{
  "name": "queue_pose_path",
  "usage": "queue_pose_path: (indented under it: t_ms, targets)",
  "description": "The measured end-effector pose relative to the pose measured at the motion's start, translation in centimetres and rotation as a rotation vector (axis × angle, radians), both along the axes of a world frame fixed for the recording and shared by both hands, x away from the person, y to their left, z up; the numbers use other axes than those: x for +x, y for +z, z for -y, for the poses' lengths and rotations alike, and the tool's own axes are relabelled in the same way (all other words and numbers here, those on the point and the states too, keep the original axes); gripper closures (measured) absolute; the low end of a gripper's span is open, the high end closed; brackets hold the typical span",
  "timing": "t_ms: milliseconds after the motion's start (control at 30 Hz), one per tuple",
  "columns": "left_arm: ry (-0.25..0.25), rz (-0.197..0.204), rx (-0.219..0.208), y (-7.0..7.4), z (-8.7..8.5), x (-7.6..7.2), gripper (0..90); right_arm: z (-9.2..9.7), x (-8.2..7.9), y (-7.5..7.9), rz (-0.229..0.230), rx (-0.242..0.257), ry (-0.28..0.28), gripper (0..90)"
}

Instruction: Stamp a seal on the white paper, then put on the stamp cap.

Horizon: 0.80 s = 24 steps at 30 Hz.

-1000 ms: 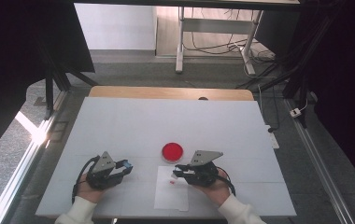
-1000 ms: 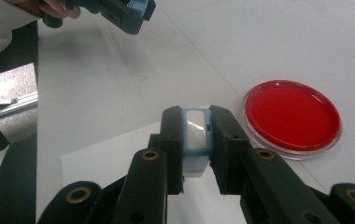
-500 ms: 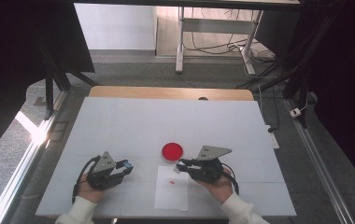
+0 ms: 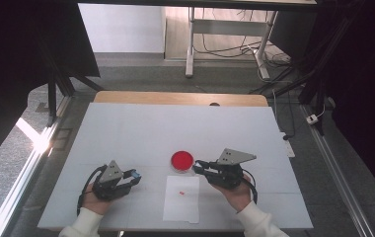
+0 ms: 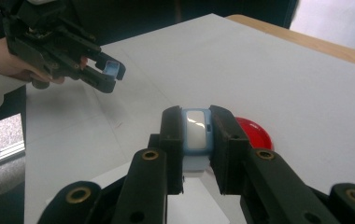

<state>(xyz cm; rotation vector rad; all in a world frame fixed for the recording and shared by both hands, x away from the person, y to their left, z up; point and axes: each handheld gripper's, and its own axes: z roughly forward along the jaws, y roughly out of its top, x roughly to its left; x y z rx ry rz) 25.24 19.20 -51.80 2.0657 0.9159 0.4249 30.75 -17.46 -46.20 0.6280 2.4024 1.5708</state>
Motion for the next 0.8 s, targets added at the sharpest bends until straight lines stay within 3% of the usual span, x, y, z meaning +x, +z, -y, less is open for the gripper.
queue_pose_path:
  t_ms: [233, 800]
  targets:
    - [0.000, 0.001, 0.001, -0.02, 0.03, 0.02, 64.3, 0.37, 0.04, 0.56, -0.001, 0.038, -0.013, 75.2]
    - [-0.008, 0.011, -0.003, 0.24, 0.45, 0.21, 64.3, 0.37, -0.12, 0.82, 0.017, 0.041, -0.018, 75.2]
